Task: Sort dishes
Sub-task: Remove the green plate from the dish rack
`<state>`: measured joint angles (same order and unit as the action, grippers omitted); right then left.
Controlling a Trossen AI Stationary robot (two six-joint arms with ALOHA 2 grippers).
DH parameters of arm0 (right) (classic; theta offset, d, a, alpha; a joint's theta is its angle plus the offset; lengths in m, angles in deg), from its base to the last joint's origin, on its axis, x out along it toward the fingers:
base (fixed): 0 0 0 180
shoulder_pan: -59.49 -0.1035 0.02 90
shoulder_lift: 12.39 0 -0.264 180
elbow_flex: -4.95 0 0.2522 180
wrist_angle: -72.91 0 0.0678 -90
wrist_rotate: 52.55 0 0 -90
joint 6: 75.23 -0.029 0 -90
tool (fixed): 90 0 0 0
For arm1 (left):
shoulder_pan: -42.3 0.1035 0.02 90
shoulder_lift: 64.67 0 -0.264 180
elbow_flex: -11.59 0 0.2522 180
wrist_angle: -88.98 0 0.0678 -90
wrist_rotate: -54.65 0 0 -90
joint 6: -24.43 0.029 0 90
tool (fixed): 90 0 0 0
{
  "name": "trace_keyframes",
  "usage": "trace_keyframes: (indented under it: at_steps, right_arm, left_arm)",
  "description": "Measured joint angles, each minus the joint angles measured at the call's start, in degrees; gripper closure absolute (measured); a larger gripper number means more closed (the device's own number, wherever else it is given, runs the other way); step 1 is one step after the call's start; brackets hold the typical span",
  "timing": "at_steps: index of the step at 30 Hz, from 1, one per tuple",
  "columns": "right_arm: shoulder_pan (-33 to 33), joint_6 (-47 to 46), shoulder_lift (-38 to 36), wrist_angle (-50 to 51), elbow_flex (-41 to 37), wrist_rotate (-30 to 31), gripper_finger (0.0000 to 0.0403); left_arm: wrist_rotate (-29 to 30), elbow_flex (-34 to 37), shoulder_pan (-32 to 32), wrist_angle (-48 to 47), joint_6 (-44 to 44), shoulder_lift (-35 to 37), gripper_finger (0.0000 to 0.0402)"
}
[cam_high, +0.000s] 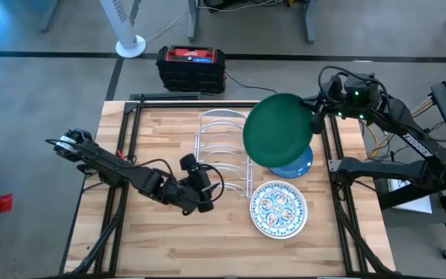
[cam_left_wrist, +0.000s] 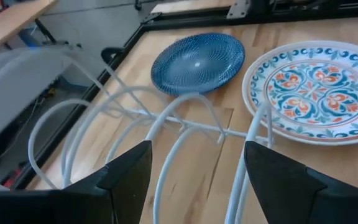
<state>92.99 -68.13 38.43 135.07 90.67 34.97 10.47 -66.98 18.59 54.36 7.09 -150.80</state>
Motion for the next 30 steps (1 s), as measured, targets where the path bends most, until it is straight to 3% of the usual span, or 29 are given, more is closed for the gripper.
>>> trace_keyframes:
  at_steps: [11,22,24,30]
  right_arm:
    - [0.0,-4.83,-0.12,15.95,4.05,-1.02,0.0403]
    - [0.0,-9.51,-0.19,30.62,3.93,-9.5,0.0403]
    - [0.0,-10.58,-0.25,32.24,3.93,-7.06,0.0403]
    - [0.02,-14.73,0.23,29.78,3.01,9.93,0.0403]
  left_arm:
    - [0.26,-9.82,-1.63,-7.44,8.06,0.0,0.0157]
    - [1.83,-9.66,-1.6,-8.18,13.51,0.0,0.0157]
    - [2.32,-9.34,-1.6,-8.18,13.21,0.0,0.0157]
    - [3.56,-8.55,-1.6,-8.31,13.32,-0.04,0.0157]
